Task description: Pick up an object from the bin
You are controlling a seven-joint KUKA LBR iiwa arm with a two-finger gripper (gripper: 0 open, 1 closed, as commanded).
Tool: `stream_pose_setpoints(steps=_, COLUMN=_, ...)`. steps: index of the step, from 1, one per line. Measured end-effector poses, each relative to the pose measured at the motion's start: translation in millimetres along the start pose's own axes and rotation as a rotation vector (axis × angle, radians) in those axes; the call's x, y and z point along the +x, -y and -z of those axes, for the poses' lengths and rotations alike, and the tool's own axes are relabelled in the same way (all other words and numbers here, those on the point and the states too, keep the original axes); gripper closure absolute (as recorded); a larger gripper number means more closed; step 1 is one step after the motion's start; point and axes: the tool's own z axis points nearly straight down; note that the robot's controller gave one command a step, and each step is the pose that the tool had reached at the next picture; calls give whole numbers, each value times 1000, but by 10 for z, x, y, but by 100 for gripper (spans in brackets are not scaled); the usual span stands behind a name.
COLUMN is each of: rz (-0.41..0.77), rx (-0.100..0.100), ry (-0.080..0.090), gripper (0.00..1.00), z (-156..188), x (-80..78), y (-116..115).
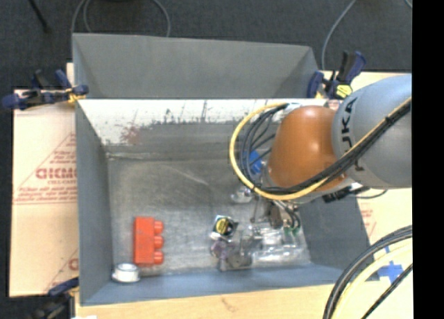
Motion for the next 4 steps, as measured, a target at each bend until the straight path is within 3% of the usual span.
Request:
stream_pose_setpoints(steps=1, rz=149, rx=2, ry=2, gripper=0, z=-550, x=82, y=-303)
stream_pose_setpoints(steps=2, rz=296, rx=-5, ry=7, gripper=0, z=-546, x=33, y=-92)
stream_pose_setpoints(steps=3, rz=295, rx=-3, ry=13, gripper=100, z=-525, x=8, y=-86)
stream_pose_setpoints(steps=4, rz=330, rx=1, ry=3, gripper=100, z=1363, x=144, y=-208)
